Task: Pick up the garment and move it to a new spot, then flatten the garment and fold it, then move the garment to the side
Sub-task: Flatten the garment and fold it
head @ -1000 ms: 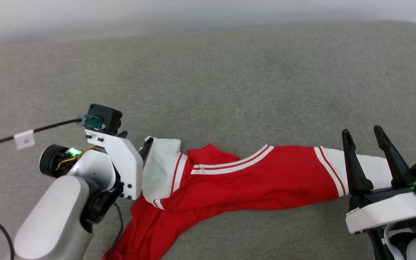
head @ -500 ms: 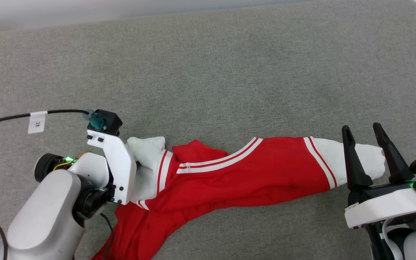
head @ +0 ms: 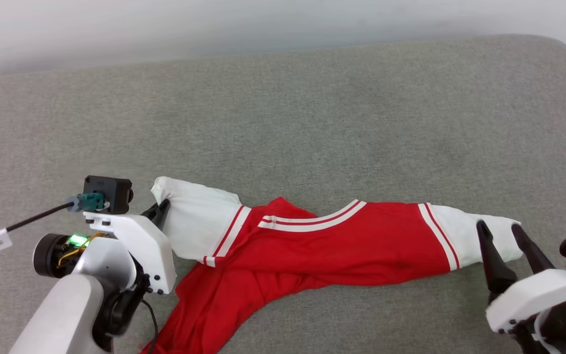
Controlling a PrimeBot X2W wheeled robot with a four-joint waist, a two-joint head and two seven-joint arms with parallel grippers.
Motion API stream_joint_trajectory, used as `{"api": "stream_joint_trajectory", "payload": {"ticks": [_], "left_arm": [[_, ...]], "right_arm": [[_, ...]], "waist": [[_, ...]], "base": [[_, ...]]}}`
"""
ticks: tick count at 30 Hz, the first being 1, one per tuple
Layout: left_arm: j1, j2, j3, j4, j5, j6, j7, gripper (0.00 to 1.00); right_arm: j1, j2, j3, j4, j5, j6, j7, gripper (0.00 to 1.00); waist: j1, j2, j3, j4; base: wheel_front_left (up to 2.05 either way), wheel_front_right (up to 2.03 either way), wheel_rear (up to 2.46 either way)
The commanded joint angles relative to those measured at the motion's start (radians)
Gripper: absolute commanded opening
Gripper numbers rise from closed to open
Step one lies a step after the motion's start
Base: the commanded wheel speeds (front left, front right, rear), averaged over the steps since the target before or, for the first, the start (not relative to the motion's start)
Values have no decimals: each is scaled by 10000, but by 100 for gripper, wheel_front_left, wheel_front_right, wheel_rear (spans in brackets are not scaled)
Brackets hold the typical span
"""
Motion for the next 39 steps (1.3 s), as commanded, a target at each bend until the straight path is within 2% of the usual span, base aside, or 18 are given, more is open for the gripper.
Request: {"api": "stream_joint_trajectory", "payload": {"ticks": [1, 6, 11, 18, 23, 24, 25, 30, 35, 39], "left_arm": [[227, 64, 77, -276, 88, 106, -172, 0], [639, 63, 101, -1237, 226, 359, -453, 0], [705, 8, -49, -1836, 334, 504, -384, 0], [451, -29, -175, -2091, 400, 494, -360, 0], [318, -46, -216, -1987, 377, 444, -380, 0], [327, -58, -228, -1964, 367, 440, -395, 0], [333, -58, -226, -1934, 355, 439, -412, 0], [391, 1, -120, -1797, 297, 486, -507, 0], [16, 62, 136, -1678, 246, 511, -707, 0], [-641, 86, 286, -1383, 153, 331, -737, 0]], "right_arm": [[28, -105, -192, 280, 157, -1, 273, 100], [-362, -696, -1072, 1559, 612, -1, 1429, 100], [-1124, -1249, -1430, 2470, 823, -3, 2832, 100], [-2468, -1912, -831, 4038, 1176, -3, 4471, 100], [-2703, -1920, -110, 5098, 1469, -1, 5831, 100], [-2696, -1898, -23, 5231, 1543, -1, 6043, 31], [-2705, -1868, 30, 5344, 1619, -1, 6230, 0], [-3075, -2244, 137, 4952, 1561, 0, 6044, 0], [-3734, -2769, 135, 3932, 1170, -3, 5021, 0], [-4241, -2839, 154, 3302, 840, -3, 4112, 0]], "waist": [[0, 0, -90, 103], [0, 0, -95, 275], [0, 0, 132, 403], [0, 0, 649, 563], [0, 0, 901, 673], [0, 0, 917, 684], [0, 0, 921, 693], [0, 0, 759, 644], [0, 0, 330, 550], [0, 0, 1, 493]], "base": [[0, 0, 0], [0, 0, 0], [0, 0, 0], [0, 0, 0], [0, 0, 0], [0, 0, 0], [0, 0, 0], [0, 0, 0], [0, 0, 0], [0, 0, 0]]}}
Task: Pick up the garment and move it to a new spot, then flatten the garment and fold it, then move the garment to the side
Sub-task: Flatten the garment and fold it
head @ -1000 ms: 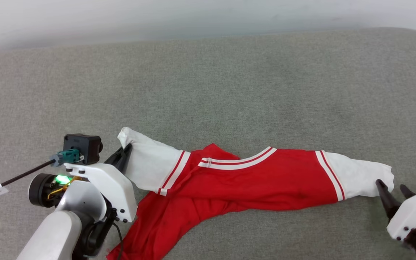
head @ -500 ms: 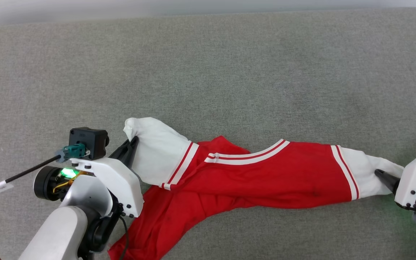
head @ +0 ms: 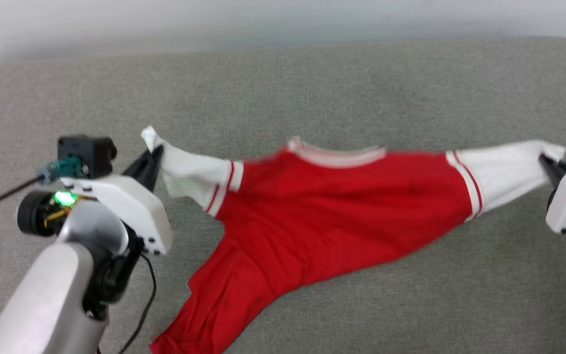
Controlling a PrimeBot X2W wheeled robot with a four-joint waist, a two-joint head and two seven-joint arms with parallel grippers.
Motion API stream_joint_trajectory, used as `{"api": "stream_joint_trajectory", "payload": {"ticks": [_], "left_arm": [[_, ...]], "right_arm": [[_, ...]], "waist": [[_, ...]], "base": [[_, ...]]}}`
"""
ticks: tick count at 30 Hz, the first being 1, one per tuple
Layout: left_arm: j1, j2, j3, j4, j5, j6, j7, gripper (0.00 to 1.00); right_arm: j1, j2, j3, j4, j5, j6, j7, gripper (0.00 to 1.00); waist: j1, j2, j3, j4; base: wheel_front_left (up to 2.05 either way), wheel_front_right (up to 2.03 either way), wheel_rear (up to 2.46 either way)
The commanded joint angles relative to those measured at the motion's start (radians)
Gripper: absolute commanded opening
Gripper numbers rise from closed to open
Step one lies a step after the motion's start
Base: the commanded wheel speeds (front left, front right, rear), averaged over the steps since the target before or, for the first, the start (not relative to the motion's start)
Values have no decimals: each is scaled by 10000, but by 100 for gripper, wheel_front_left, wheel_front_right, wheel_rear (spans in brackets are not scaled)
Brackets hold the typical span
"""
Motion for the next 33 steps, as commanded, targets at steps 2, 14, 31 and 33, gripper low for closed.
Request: {"api": "stream_joint_trajectory", "payload": {"ticks": [2, 14, 31, 33], "left_arm": [[-551, 13, 73, 182, 17, -69, 5, 0], [-5039, -235, -15, 2523, 591, -728, -226, 0], [-11826, -646, 337, 5842, 1650, -1074, -2993, 0], [-12299, -604, 386, 6083, 1702, -1117, -3276, 0]], "right_arm": [[-454, -52, 7, -163, -131, -3, -342, 0], [-4111, -167, 920, 92, -439, -3, -2135, 0], [-10713, -560, 2407, 1975, -1003, -3, -4756, 0], [-11290, -591, 2613, 2139, -1012, -4, -4962, 0]], "waist": [[0, 0, -188, -54], [0, 0, 369, -246], [0, 0, 3406, -196], [0, 0, 3650, -189]], "base": [[0, 0, 0], [0, 0, 0], [0, 0, 0], [0, 0, 0]]}}
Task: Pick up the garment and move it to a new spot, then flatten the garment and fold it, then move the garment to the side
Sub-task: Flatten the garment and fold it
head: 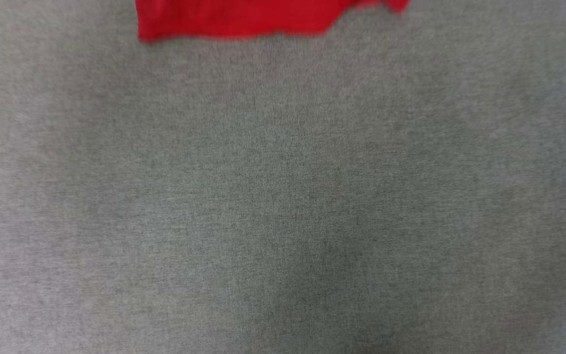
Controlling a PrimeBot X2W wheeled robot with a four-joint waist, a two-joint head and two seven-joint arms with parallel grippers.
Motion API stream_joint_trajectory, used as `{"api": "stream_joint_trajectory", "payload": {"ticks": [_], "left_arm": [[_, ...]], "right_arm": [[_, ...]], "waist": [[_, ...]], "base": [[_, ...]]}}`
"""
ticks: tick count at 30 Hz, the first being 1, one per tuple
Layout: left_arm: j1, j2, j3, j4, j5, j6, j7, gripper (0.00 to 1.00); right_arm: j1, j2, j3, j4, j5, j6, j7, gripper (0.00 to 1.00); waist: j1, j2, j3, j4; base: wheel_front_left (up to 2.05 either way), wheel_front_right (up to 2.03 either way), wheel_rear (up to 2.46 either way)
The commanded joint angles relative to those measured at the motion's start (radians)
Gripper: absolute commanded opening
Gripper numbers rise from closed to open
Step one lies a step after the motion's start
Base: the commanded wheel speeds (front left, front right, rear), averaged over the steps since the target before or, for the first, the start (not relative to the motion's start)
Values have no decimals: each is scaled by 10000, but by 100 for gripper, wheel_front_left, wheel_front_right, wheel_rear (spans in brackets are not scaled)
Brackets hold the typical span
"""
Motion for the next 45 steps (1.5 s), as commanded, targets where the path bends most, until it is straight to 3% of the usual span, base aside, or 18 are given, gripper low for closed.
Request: {"api": "stream_joint_trajectory", "payload": {"ticks": [1, 10, 22, 29, 34, 39, 45], "left_arm": [[-280, 29, 47, 114, 52, -41, -216, 0], [-403, -163, 214, 712, -218, 63, -814, 0], [1592, -574, 294, 1398, -853, -44, -1315, 0], [4023, -503, 440, 1772, -1273, -293, -2063, 0], [6541, -511, 598, 1476, -1665, -341, -2513, 0], [9048, -448, 829, 630, -1966, -216, -2779, 0], [11759, -185, 1094, -966, -2257, 302, -2570, 0]], "right_arm": [[-418, -60, 98, 103, -7, -6, -159, 0], [-1584, 170, 1130, 992, 166, -6, -544, 0], [-415, 650, 1960, 2782, 917, -5, -1117, 0], [1921, 792, 2503, 3567, 1872, -6, -1624, 0], [4295, 738, 2910, 3429, 2578, -5, -1890, 0], [6677, 525, 3008, 2875, 3155, -5, -2089, 0], [9259, 270, 2581, 1830, 3372, -6, -2043, 0]], "waist": [[-2, 0, 425, 17], [-2, 0, 1161, 78], [-2, 0, 1188, 201], [-2, 0, -38, 148], [-2, 0, -1251, 128], [-2, 0, -2308, 167], [-2, 0, -3207, 212]], "base": [[0, 0, 0], [0, 0, 0], [0, 0, 0], [0, 0, 0], [0, 0, 0], [0, 0, 0], [0, 0, 0]]}}
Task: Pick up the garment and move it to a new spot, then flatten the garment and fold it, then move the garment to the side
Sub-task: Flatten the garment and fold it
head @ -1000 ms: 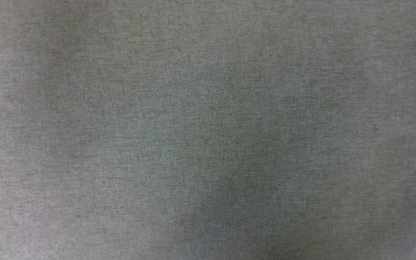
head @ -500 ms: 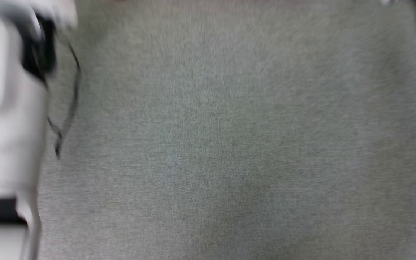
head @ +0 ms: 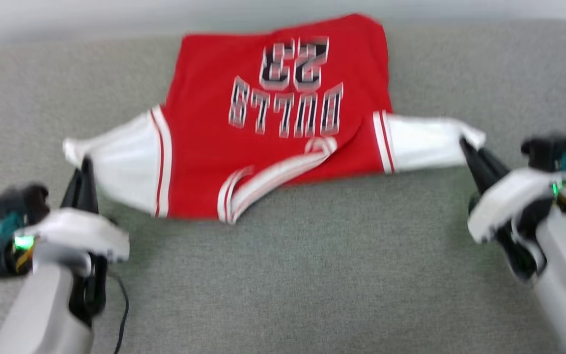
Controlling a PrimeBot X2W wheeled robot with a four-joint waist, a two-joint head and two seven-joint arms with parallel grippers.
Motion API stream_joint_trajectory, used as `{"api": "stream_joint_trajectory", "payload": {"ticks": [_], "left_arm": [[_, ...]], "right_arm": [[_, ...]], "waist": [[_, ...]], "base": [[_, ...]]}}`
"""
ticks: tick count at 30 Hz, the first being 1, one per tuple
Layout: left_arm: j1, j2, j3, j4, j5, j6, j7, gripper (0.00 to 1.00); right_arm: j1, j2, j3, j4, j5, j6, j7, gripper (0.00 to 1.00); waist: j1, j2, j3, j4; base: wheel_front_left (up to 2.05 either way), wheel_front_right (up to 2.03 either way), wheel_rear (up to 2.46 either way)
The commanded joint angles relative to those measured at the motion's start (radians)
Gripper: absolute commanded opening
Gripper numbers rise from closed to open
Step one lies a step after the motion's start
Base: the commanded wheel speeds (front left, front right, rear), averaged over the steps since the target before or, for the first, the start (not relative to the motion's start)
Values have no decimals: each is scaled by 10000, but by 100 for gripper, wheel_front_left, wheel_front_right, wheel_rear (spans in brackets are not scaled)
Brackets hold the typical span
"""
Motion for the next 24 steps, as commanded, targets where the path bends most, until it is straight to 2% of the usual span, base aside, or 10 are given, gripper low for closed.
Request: {"api": "stream_joint_trajectory", "payload": {"ticks": [1, 8, 13, 17, 18, 19, 20, 21, 24], "left_arm": [[294, 33, 47, -195, -35, 85, 11, 0], [3364, 277, 170, -2484, -98, 1190, 703, 0], [5094, 244, 49, -3901, -97, 1947, 1353, 0], [5968, 205, -126, -4609, -11, 2362, 1679, 0], [6082, 173, -183, -4766, 12, 2423, 1703, 0], [6182, 157, -225, -4883, 54, 2468, 1706, 0], [6265, 151, -262, -4993, 83, 2515, 1695, 0], [6305, 112, -302, -5124, 110, 2526, 1642, 0], [6084, 118, -512, -5557, 366, 2535, 1514, 0]], "right_arm": [[372, -112, -135, -127, 34, -6, -7, 0], [3632, -124, -1634, -1756, -546, -6, 576, 0], [5760, 409, -2832, -3254, -1372, -6, 1531, 0], [7178, 959, -3453, -4428, -2127, -6, 2552, 0], [7469, 1098, -3552, -4686, -2224, -5, 2822, 14], [7709, 1218, -3662, -4973, -2381, -5, 3038, 40], [7887, 1316, -3789, -5261, -2498, -6, 3203, 86], [8029, 1422, -3898, -5522, -2569, -5, 3347, 100], [7910, 1691, -4423, -6542, -2672, -5, 3430, 100]], "waist": [[1, 0, -473, 47], [1, 0, -1374, 54], [1, 0, -1652, 65], [1, 0, -1695, 109], [1, 0, -1687, 130], [1, 0, -1684, 156], [1, 0, -1679, 188], [1, 0, -1664, 230], [1, 0, -1595, 397]], "base": [[0, 0, 0], [0, 0, 0], [0, 0, 0], [0, 0, 0], [0, 0, 0], [0, 0, 0], [0, 0, 0], [0, 0, 0], [0, 0, 0]]}}
